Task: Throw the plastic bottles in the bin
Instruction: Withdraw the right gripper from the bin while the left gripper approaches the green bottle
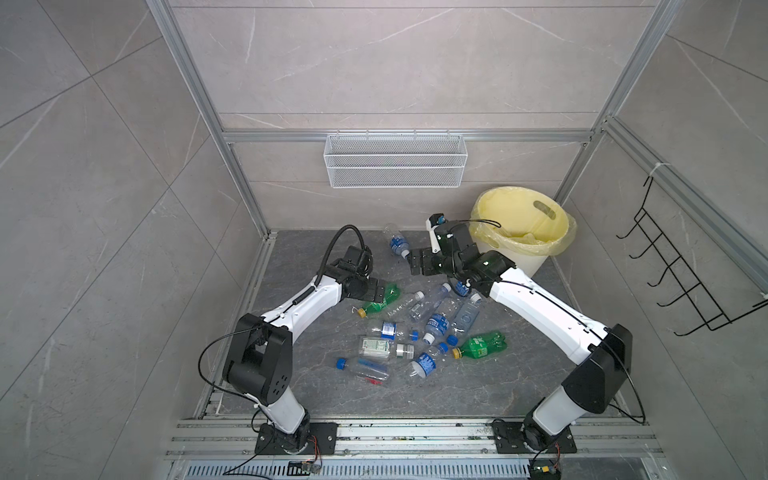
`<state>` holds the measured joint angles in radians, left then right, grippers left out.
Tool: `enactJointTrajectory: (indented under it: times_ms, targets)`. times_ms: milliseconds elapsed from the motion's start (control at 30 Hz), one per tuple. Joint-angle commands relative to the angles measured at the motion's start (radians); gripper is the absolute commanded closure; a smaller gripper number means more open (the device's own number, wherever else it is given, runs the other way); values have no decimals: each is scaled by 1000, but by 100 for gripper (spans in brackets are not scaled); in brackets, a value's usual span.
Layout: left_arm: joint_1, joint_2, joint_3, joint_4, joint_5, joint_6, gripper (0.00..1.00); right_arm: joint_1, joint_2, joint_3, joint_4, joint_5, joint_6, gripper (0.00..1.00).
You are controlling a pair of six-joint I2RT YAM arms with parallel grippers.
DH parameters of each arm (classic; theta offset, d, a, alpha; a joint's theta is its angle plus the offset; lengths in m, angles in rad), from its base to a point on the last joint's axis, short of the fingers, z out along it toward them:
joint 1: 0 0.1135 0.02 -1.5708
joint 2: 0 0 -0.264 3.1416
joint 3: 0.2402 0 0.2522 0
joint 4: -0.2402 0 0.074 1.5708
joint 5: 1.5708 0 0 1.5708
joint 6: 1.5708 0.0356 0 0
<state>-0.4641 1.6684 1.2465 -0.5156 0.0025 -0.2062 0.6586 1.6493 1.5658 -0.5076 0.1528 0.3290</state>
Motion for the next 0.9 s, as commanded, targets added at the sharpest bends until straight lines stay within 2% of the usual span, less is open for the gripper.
enactJointTrajectory:
  times_ms: [0,133,600,867]
  targets:
    - [1,31,2,-1,25,-12,2,0,8,-34,45,-43,66,1]
    - [-2,79,12,-2,67,0,4,1,4,-66,49,-41,81,0]
    - [-11,192,115,-63,48,45,6,1,12,-105,55,-25,84,0]
    - [-8,223,106,-35,72,39,11,-1,25,-106,59,-36,91,0]
